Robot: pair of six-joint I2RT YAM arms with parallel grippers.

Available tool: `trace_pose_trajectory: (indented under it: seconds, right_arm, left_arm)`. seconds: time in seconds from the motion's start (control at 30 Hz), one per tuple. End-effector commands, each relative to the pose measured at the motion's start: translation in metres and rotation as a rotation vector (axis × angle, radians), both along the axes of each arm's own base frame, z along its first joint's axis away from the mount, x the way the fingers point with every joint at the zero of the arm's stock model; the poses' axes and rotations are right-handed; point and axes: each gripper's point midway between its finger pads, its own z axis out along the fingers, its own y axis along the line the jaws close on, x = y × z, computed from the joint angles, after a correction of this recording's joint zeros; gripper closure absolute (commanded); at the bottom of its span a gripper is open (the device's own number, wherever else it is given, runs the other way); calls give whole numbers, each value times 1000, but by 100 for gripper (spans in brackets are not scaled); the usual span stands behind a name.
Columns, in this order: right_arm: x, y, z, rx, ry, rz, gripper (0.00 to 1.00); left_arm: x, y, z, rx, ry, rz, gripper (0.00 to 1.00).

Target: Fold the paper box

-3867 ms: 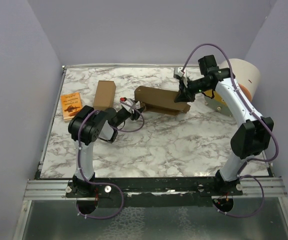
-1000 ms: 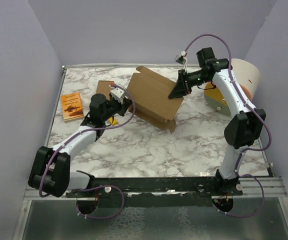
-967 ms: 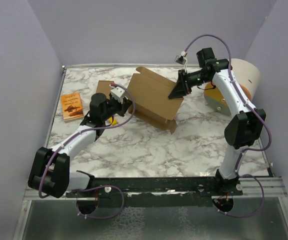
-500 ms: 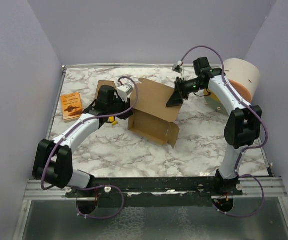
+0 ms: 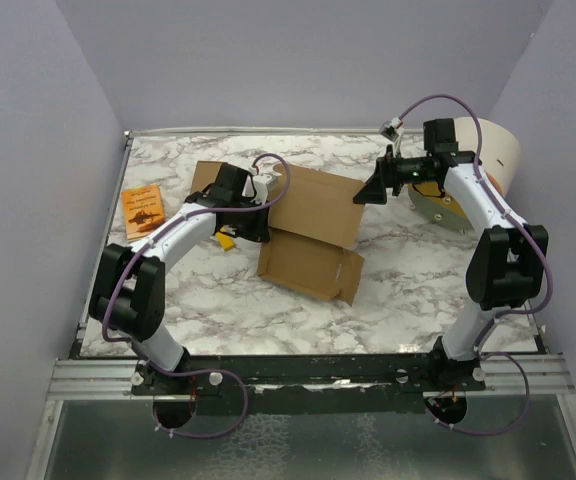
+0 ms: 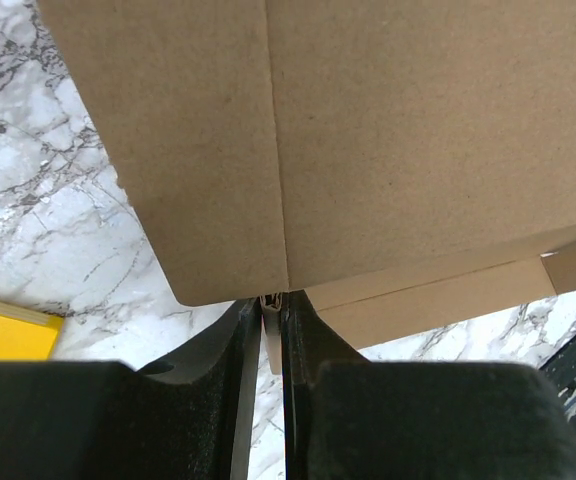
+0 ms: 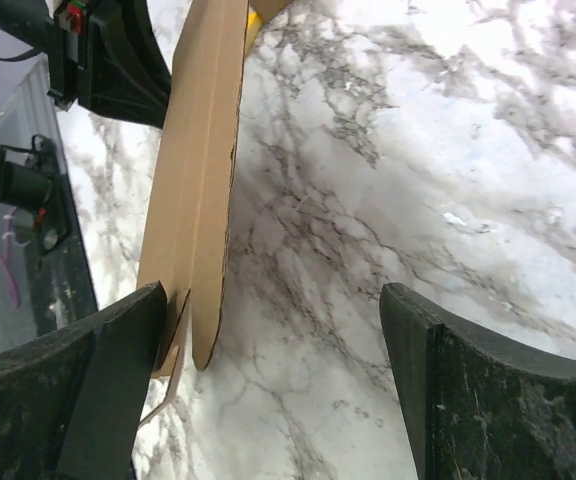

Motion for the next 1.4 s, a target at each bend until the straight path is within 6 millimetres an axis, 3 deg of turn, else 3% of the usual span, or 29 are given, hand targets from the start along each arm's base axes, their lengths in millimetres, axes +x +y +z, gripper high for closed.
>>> trace_pose_trajectory:
  seconds: [0.0,0.2,0.4,0.5,0.67,1.03,1.17,1.37]
  right_arm:
    - [9,-18,18,17,-140,-80,11]
    - [-39,-14,24,135,-231,-23,11]
    - [-83,-13,-14,159,-148,-22,11]
    - [-94,-15,-27,154,-142,-45,8]
    - [-90,-21,-49,119,-104,-152,0]
    - [-72,-21,-70,238,188,-422,3]
    - [-66,-14,-84,271,292,-433,16]
    - [-63,-3,-106,285,410,-413,49]
  left_arm:
    - [-5,-1,-4,45,70,0,100]
    - [-2,-3,-20,110,128,10,100]
    - [4,-3,-26,162,147,25,100]
    - [4,-5,-31,176,165,26,100]
    - [3,-7,-37,185,189,20,100]
    - [9,-12,-45,203,227,5,100]
    - [8,-14,-48,205,237,2,100]
    - [8,-16,-50,202,241,3,100]
